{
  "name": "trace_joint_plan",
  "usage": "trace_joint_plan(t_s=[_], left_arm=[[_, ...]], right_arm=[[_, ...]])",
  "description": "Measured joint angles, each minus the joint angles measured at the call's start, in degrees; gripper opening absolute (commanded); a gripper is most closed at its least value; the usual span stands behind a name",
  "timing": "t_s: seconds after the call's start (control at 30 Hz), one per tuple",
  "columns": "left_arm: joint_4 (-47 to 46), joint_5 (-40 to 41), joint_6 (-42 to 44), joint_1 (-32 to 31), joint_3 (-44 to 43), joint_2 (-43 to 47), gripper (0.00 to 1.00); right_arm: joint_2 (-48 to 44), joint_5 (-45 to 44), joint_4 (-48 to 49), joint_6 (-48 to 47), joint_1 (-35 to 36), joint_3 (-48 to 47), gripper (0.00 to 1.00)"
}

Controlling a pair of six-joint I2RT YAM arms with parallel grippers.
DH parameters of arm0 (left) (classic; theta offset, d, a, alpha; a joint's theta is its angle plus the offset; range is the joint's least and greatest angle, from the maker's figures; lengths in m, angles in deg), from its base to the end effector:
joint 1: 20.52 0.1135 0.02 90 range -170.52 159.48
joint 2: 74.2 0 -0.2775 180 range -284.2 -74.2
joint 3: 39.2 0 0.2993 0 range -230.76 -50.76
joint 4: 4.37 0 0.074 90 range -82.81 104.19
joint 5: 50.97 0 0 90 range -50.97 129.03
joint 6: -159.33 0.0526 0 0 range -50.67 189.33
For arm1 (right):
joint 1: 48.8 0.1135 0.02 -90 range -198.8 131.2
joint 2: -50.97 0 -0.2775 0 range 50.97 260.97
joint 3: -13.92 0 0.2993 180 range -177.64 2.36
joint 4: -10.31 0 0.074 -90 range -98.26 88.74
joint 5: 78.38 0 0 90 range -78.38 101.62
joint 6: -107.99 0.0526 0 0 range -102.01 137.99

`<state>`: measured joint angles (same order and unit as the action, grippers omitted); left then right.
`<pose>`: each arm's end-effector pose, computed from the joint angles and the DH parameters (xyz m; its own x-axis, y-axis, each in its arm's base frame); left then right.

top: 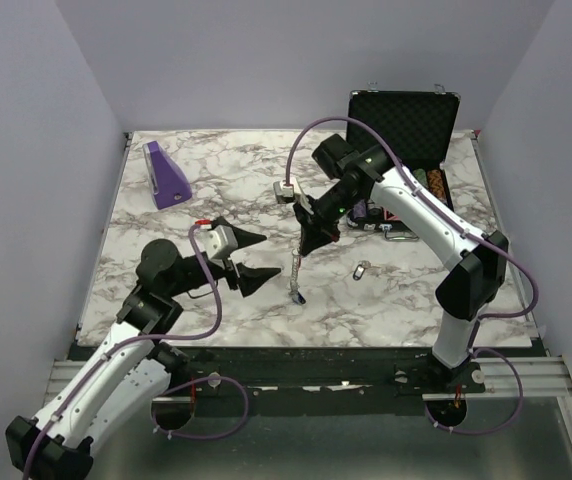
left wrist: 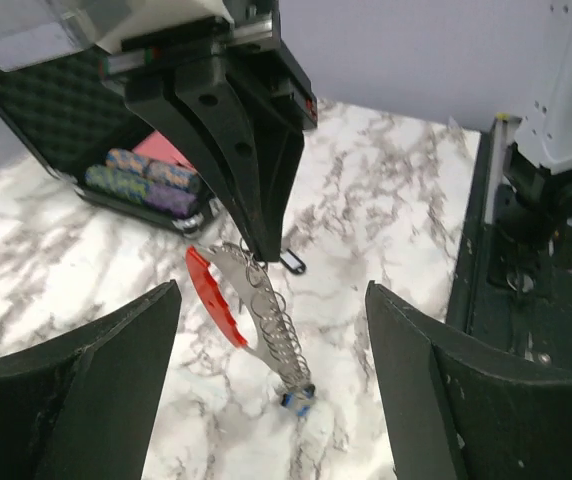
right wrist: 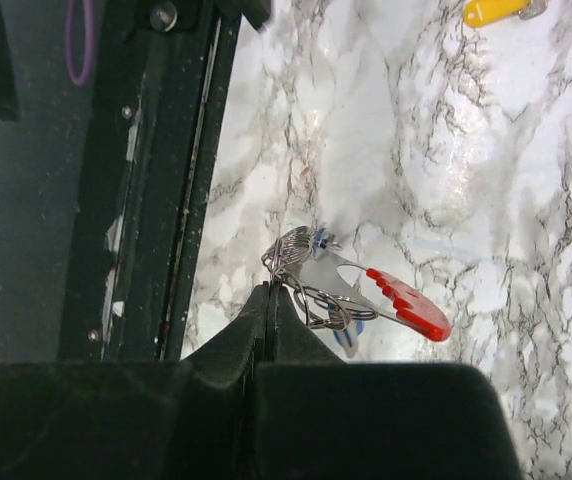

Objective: Put the keys on the keyring

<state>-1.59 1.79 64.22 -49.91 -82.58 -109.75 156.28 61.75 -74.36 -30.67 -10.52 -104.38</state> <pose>0.1640 -0.1289 0.3258 -0.0052 -0.0785 -0.9969 0.9191 0.3924 -0.0357 0.3037 0.2911 0.3462 -0.0519 -0.6541 -0.7547 -0.9469 -0.2079 0.2453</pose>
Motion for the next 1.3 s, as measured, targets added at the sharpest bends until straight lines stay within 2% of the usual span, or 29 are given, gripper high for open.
trace_joint_plan(t_s=[0.23,0.37,0.6,1.1,1.3], left_arm=[[1.46,-7.26,0.96,0.15,-1.46,-10.19,0.73],[-2.97,-9.22,-1.11,0.17,-0.59,-13.97,0.69],[-11.93,-10.29,-4.39,0.17,-0.11,-18.21,0.56],[-14.75,-12.31,-6.49,0.20,-0.37,-25.38,0.42],[-16.09,-12.96,-7.69,0.20,-0.59,-26.27,0.31]], right_arm=[[0.00,-4.42,-2.32,-1.57,1.25,-0.92,0.01],[0.00,-4.52,-2.97,-1.92,1.42,-0.92,0.01],[0.00,-4.48,-3.17,-2.01,1.79,-0.92,0.01],[0.00,-4.44,-3.28,-2.32,1.90,-0.92,0.01],[0.00,-4.39,-3.28,-2.43,1.90,-0.92,0.01]])
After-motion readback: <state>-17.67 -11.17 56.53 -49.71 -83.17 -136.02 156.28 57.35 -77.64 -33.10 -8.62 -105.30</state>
